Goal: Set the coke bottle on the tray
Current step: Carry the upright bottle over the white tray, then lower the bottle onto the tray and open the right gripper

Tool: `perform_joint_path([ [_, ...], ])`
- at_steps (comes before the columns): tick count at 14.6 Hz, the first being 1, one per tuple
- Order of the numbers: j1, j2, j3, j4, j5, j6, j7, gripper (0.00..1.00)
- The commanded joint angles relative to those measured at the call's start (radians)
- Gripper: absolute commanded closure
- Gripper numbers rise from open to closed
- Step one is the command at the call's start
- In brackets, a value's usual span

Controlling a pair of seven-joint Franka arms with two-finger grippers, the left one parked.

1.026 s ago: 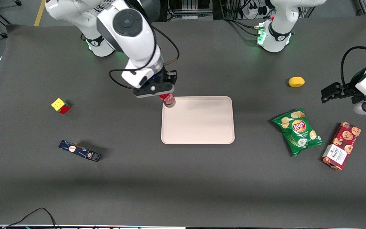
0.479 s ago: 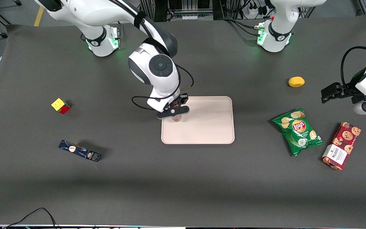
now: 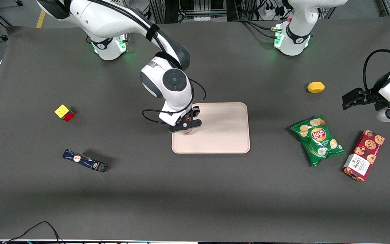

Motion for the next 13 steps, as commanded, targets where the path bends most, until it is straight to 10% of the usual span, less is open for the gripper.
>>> perform_joint_path([
  [1, -0.006, 0.026, 0.006, 0.009, -0.03, 0.029, 0.027, 1.0],
  [8, -0.008, 0.04, -0.002, 0.016, -0.027, 0.037, 0.03, 0.99],
  [9, -0.008, 0.04, -0.002, 0.015, -0.026, 0.037, 0.031, 0.21],
  [10, -0.008, 0.039, -0.002, 0.015, -0.026, 0.037, 0.03, 0.0],
  [13, -0.008, 0.039, -0.002, 0.018, -0.019, 0.035, 0.036, 0.0],
])
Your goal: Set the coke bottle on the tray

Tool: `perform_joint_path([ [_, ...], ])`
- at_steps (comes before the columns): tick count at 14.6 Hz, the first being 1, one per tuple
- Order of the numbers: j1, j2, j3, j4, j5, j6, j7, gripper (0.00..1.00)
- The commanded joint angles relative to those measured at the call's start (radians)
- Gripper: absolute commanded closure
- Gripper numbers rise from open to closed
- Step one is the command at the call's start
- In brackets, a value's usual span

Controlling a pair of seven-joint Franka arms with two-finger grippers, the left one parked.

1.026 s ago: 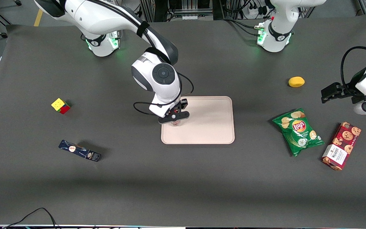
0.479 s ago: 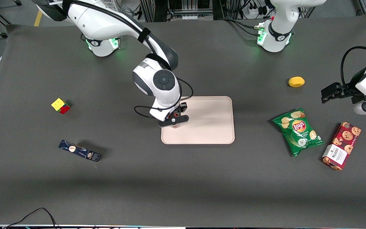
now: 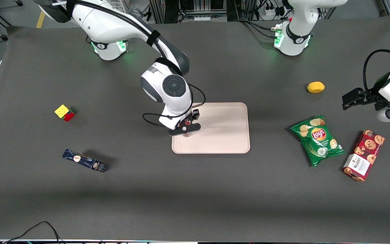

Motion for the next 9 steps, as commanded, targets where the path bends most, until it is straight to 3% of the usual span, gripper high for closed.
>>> perform_joint_path([
  [1, -0.002, 0.008, 0.004, 0.016, -0.016, 0.006, 0.033, 0.0],
  [6, -0.002, -0.021, 0.004, 0.028, -0.016, 0.001, 0.025, 0.0],
  [9, -0.014, -0.127, 0.003, 0.097, -0.016, -0.148, 0.012, 0.0],
])
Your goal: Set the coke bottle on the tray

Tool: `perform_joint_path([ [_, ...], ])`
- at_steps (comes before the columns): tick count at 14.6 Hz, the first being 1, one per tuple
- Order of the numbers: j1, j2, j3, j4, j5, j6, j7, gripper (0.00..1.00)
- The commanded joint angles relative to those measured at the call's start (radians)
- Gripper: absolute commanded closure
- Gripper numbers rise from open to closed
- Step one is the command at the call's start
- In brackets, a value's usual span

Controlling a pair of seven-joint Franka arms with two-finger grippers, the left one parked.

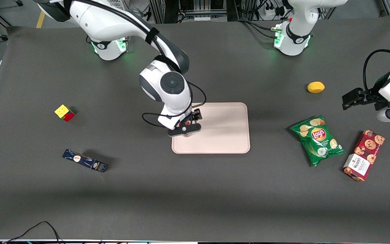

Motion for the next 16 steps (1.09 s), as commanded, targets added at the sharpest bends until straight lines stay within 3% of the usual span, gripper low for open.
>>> perform_joint_path([
  [1, -0.014, -0.149, 0.001, 0.096, -0.016, -0.23, -0.006, 0.0],
  [3, -0.024, -0.223, -0.005, 0.176, -0.008, -0.398, -0.152, 0.0],
  [5, -0.056, -0.277, -0.011, 0.268, 0.041, -0.538, -0.253, 0.0],
  [7, -0.084, -0.333, -0.072, 0.307, 0.075, -0.615, -0.328, 0.0],
  [12, -0.267, -0.413, -0.104, 0.293, 0.075, -0.628, -0.477, 0.0],
  [16, -0.282, -0.436, -0.238, 0.189, 0.084, -0.579, -0.472, 0.0],
])
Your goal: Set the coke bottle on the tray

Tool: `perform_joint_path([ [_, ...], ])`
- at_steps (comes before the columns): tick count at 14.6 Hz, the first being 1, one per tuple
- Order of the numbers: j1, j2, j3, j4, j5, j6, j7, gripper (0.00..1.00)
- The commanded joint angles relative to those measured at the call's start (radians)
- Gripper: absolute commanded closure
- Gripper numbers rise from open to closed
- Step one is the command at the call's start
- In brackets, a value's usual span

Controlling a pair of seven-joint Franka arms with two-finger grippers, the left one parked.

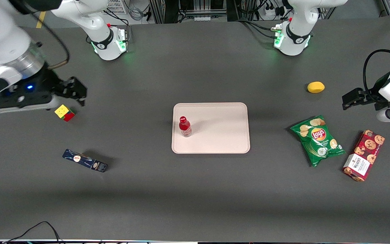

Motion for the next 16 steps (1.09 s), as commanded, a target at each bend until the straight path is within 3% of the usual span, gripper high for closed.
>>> perform_joint_path([
  [1, -0.006, -0.076, -0.091, -0.174, 0.042, 0.092, -0.016, 0.0],
  [3, -0.021, -0.196, -0.109, -0.4, 0.057, 0.282, -0.016, 0.0],
  [6, -0.064, -0.202, -0.104, -0.397, 0.071, 0.294, -0.019, 0.0],
  [8, -0.119, -0.201, -0.102, -0.388, 0.26, 0.294, -0.034, 0.0],
  [9, -0.121, -0.201, -0.105, -0.388, 0.283, 0.294, -0.051, 0.0],
  [12, -0.121, -0.193, -0.103, -0.386, 0.217, 0.294, -0.057, 0.0],
  [16, -0.155, -0.178, -0.107, -0.394, 0.209, 0.294, -0.056, 0.0],
])
